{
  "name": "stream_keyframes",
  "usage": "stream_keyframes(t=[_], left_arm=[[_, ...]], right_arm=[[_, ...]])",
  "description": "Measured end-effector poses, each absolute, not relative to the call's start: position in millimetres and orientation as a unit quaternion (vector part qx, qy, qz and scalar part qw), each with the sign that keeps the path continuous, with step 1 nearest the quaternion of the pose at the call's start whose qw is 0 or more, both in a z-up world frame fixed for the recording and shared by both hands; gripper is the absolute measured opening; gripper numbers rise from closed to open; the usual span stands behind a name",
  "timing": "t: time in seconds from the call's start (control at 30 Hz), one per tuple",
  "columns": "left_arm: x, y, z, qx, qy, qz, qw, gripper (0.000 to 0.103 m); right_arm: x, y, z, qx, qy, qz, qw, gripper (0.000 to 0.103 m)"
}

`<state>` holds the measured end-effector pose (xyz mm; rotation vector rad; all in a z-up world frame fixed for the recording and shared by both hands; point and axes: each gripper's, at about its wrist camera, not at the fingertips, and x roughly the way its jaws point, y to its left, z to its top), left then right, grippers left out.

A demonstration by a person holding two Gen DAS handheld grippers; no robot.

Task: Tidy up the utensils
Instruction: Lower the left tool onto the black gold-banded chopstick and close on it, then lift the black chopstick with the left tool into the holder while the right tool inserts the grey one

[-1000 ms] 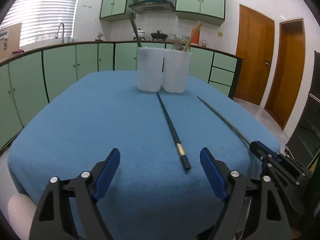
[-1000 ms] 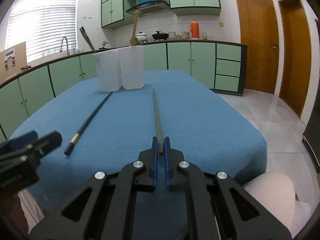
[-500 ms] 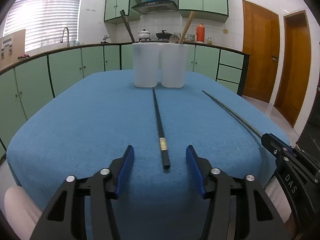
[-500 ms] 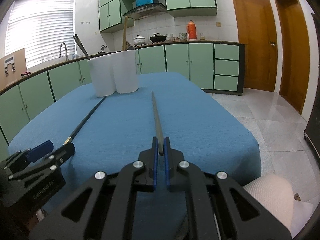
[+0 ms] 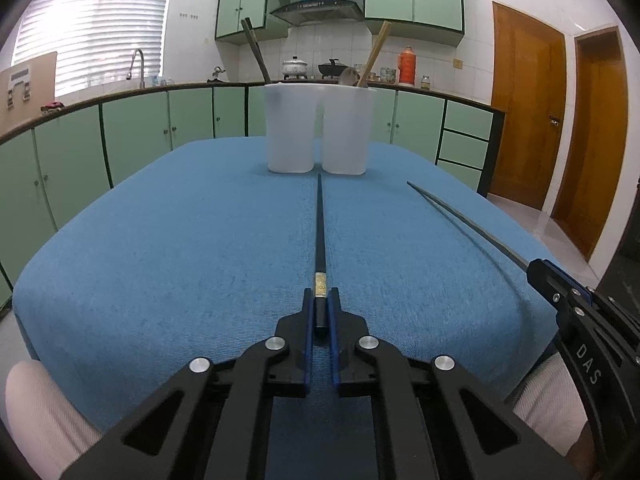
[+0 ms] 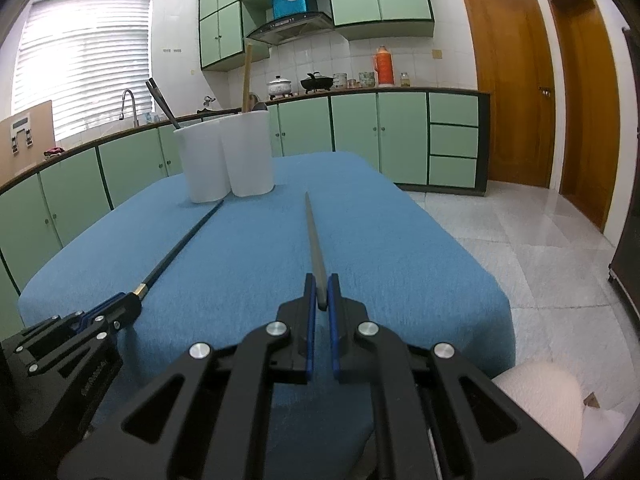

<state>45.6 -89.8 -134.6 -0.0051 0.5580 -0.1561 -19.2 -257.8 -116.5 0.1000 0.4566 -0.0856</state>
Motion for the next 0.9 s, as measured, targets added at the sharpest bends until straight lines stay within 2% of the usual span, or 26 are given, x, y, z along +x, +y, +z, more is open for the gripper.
stream_keyframes(t=[0.27,0.63,0.9], left_arm=[[40.0,-75.5,-109.0,0.003,0.256,-0.074,0.964,0.007],[27.0,-55.3,-35.2,0.02,0.177,-0.087,0.98,0.007],[40.1,-44.7,16.7,0.013,0.151,-0.124,0.981,0.007]], right_arm=[[-20.4,-259.1,-91.3,0.024,0.199,-0.038,0.979,0.005],[-14.2,-269.7,-22.5,0.01,0.155,0.001,0.988,0.005],[14.0,-280.6,29.4,0.012,0.173,0.046,0.984,0.005]])
